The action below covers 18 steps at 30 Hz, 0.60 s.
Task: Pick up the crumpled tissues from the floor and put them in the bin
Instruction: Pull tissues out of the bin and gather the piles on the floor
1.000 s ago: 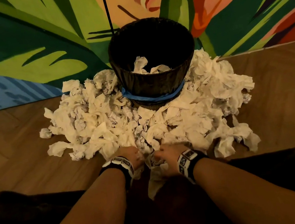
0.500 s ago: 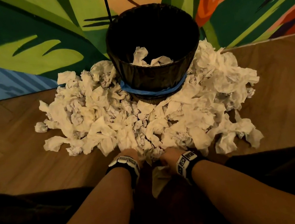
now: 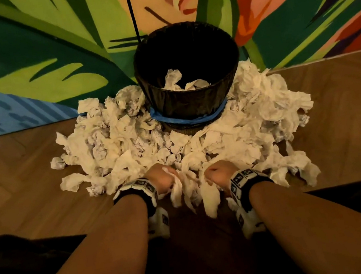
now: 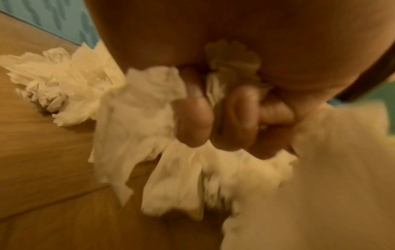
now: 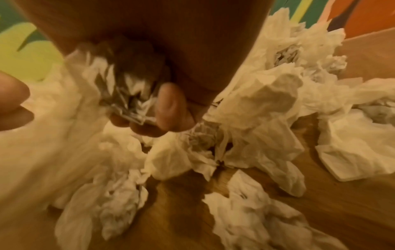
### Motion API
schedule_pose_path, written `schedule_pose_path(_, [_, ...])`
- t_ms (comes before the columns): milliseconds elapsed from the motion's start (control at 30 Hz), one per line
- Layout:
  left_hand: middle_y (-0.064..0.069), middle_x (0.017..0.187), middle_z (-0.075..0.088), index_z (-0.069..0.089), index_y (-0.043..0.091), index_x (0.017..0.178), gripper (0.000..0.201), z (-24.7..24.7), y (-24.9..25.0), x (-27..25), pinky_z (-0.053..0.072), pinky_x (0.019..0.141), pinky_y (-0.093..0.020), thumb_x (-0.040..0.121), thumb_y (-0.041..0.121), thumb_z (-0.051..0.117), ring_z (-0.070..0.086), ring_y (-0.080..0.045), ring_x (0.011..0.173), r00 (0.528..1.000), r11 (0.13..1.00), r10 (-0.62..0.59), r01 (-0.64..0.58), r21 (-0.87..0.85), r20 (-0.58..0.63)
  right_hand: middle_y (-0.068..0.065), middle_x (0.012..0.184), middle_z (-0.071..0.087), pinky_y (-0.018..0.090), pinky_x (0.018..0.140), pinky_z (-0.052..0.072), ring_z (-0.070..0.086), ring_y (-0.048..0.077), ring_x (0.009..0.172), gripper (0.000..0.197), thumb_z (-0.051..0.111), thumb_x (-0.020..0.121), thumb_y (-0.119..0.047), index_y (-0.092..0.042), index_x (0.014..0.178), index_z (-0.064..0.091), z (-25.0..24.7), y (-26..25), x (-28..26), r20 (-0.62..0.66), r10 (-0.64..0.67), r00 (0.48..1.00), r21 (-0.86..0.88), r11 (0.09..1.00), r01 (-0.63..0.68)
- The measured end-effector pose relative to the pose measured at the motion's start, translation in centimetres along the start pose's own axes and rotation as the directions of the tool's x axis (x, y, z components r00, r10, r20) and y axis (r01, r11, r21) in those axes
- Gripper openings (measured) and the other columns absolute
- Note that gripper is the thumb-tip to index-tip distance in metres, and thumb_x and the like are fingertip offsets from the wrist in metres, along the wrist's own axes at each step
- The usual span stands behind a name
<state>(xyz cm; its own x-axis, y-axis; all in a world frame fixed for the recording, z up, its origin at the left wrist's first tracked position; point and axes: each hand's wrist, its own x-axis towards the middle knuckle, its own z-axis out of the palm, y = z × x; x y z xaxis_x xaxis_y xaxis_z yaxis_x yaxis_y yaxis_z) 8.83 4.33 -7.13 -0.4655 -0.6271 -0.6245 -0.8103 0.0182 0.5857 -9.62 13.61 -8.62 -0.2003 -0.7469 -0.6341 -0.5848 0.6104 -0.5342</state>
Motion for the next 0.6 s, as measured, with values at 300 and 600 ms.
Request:
schedule_pose_path(300, [0.000,0.074,0.059,0.061,0.017,0.075,0.021,-5.8,2.3,-0.9,0.040,0.063,-0.028,0.088,0.032,0.065,0.053,-0.020,0.068,0.911,0.842,-0.071,-0.164,-0.515,-0.407,0.013,0.103,0.072,0.030,0.065,0.059,0.072,0.014,0.085,0.020,0.061,0.076,0.016,0.008,0.094,0.067,-4.2,-4.3,-1.1,-0.029,-0.067,0.997,0.386,0.920,0.073])
schedule_pose_path(600, [0.003,0.070,0.041,0.041,0.022,0.082,0.017,-14.0,10.5,-1.6,0.035,0.057,-0.027,0.090,0.010,0.048,0.038,-0.010,0.056,0.439,0.671,-0.079,-0.640,-0.374,-0.895,0.025,0.089,0.068,0.047,0.082,0.056,0.067,0.037,0.092,0.018,0.072,0.074,0.002,-0.011,0.073,0.061,-11.8,-15.0,-4.4,-0.351,-0.586,0.730,0.127,0.743,0.657])
